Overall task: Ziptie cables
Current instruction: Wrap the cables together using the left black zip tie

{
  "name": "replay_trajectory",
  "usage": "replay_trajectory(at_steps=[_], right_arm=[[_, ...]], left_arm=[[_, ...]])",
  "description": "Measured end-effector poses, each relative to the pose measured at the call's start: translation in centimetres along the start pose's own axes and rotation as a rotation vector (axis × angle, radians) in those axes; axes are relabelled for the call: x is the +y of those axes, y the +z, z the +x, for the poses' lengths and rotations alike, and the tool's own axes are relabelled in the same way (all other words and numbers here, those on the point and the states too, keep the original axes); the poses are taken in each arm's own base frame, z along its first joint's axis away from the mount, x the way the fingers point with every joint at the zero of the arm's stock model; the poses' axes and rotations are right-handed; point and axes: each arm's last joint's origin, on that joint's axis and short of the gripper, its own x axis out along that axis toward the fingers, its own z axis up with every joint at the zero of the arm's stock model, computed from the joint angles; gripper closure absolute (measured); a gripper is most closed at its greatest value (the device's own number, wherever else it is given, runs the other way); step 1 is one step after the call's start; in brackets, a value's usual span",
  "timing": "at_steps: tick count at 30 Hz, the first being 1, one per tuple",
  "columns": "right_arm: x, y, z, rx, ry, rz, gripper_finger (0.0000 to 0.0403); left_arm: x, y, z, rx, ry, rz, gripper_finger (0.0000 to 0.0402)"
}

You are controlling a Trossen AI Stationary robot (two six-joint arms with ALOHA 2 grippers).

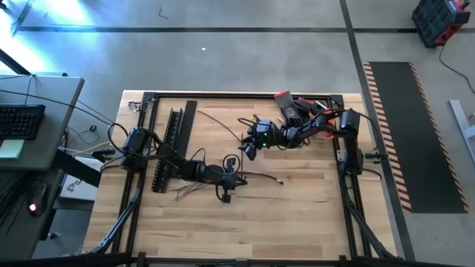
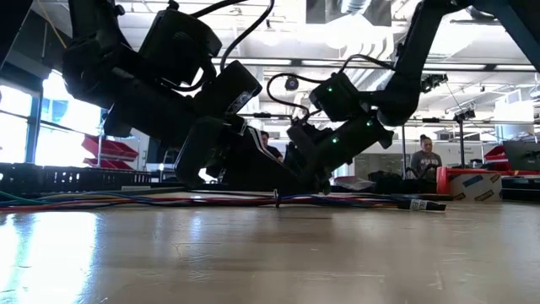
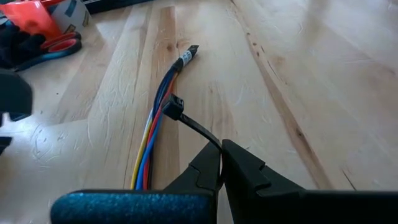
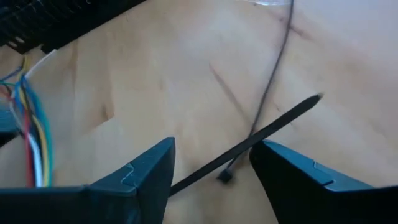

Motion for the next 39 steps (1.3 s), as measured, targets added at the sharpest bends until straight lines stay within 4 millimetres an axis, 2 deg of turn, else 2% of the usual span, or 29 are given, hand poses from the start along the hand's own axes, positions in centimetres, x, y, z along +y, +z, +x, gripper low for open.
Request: replay_trajectory(at_steps=[6,16,23,29,33,39], right_arm=[[-0.4,0.3,0.0,0.002,0.025,-0.082,0.0235],[-0.4,0.3,0.0,0.000,0.024,-0.167,0.0391],[-0.2,0.6,-0.1,-0.028,-0.008,-0.211,0.0401],[1.7,1.0,-0.3,-0.116,-0.048,-0.336,0.0402],[2.5,-0.3,-0.6,-0.145,-0.054,-0.379,0.0403],[2.0,-2.2,-1.1,-0.071,-0.095,-0.370,0.0403]], left_arm=[[0.0,0.0,0.0,0.001,0.000,0.000,0.0402],[0.0,0.0,0.0,0.003,0.000,0.000,0.0401],[0.0,0.0,0.0,0.005,0.003,0.001,0.0401],[0.0,-0.1,0.0,0.007,0.003,-0.002,0.0401],[0.0,-0.1,0.0,0.006,-0.002,-0.003,0.0401],[0.0,-0.1,0.0,0.005,-0.003,-0.003,0.0401]])
